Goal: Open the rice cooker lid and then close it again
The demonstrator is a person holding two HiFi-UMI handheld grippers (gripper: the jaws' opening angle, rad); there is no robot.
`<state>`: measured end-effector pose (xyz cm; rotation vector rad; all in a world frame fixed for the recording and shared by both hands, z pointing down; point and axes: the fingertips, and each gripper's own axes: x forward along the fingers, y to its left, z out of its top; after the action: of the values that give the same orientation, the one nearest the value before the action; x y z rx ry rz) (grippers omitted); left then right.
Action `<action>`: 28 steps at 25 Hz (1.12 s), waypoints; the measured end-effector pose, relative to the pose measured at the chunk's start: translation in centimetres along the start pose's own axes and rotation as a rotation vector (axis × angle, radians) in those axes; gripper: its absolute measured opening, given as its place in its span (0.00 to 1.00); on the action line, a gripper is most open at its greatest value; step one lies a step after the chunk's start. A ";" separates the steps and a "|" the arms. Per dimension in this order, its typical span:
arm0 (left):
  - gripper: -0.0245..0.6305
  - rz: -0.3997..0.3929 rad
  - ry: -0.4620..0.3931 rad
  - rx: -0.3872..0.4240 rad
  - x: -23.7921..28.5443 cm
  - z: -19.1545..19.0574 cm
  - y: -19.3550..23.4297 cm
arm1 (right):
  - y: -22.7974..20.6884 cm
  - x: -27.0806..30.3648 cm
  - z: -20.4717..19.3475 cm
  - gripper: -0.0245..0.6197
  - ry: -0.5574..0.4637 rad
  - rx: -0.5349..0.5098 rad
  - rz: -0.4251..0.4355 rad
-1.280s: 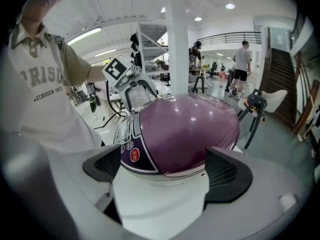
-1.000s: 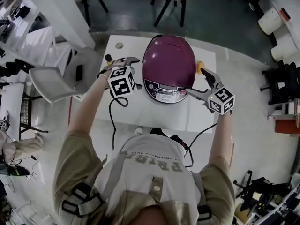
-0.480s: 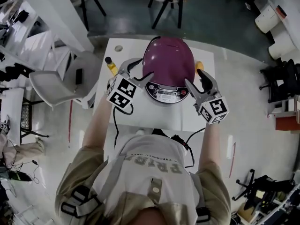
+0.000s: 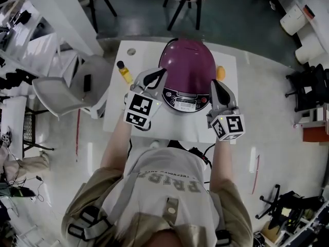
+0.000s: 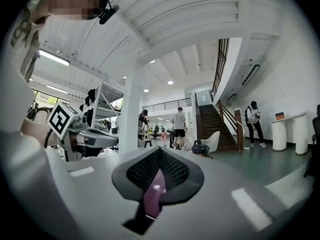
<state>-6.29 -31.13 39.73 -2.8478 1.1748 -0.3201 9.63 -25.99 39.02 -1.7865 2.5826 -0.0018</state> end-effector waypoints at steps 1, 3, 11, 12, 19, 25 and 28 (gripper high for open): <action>0.05 0.004 -0.009 -0.003 -0.2 0.1 0.0 | 0.0 -0.1 0.2 0.04 -0.008 -0.004 -0.023; 0.05 0.015 -0.032 -0.016 -0.6 0.4 -0.1 | 0.1 -0.4 0.7 0.04 -0.031 -0.002 -0.071; 0.05 0.197 -0.148 -0.130 -2.0 1.7 1.4 | 1.1 -0.8 3.5 0.04 -0.136 -0.022 -0.149; 0.05 0.219 -0.167 -0.138 -2.3 2.0 1.4 | 1.3 -0.9 3.8 0.04 -0.144 -0.034 -0.158; 0.05 0.282 -0.253 -0.071 -3.5 4.3 1.2 | 1.9 -1.5 5.4 0.04 -0.188 -0.094 -0.210; 0.05 0.276 -0.250 -0.081 -3.6 4.3 1.4 | 1.2 -1.8 5.7 0.04 -0.202 -0.122 -0.268; 0.05 0.272 -0.241 -0.076 -3.6 4.1 1.1 | 1.0 -1.9 5.4 0.04 -0.186 -0.160 -0.297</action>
<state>-8.67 -29.51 34.96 -2.6412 1.5201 0.0784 9.35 -23.81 33.66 -2.0938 2.2285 0.3618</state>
